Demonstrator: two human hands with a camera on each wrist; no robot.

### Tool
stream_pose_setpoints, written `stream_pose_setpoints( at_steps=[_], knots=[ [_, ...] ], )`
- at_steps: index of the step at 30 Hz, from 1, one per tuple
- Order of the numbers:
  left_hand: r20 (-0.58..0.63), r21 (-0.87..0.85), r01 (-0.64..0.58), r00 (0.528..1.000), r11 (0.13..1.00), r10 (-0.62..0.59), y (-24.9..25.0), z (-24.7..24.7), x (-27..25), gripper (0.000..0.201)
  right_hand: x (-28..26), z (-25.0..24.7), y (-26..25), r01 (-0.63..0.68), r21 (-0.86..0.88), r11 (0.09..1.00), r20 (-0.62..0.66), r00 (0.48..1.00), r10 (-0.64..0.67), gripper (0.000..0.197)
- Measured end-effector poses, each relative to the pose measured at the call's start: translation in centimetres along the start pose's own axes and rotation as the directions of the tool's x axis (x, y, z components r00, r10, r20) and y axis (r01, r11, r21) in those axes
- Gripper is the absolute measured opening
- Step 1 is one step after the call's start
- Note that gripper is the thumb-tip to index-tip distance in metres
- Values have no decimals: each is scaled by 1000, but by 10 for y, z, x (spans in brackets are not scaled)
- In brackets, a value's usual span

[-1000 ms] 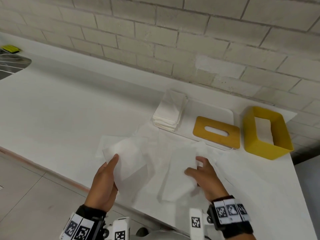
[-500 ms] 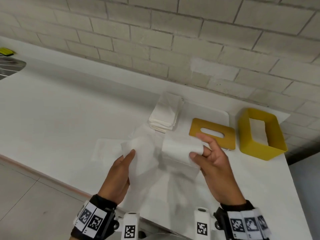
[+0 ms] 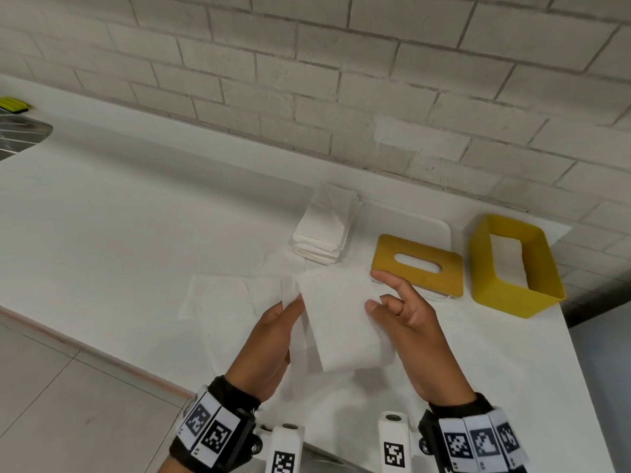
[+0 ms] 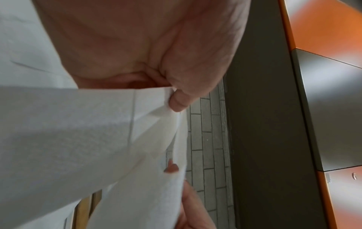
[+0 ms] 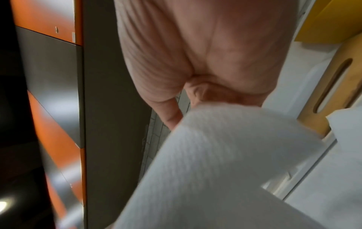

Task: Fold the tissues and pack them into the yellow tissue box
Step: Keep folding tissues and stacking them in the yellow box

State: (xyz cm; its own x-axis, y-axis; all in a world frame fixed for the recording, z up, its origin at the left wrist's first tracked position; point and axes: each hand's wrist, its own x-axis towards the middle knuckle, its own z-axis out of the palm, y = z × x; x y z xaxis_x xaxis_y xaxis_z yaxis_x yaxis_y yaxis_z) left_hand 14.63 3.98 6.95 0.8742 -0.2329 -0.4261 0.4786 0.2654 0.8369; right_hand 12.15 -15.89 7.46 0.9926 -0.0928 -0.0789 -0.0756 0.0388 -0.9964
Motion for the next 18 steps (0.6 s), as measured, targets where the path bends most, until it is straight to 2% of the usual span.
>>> stream_pose_setpoints(
  at_steps=[3,9,18],
  knots=[
    [22,-17,-20,1000,1000,21,3,2,0,33,-4,4,-1,26,-72,997,16,1000,-25,41],
    [96,-93,-35,994,995,44,5,5,-3,34,-5,9,-1,57,-171,984,-87,994,-73,46],
    [187,-162,26,982,986,5,0,4,-1,58,-3,22,11,53,-166,985,-139,987,-77,47]
  ],
)
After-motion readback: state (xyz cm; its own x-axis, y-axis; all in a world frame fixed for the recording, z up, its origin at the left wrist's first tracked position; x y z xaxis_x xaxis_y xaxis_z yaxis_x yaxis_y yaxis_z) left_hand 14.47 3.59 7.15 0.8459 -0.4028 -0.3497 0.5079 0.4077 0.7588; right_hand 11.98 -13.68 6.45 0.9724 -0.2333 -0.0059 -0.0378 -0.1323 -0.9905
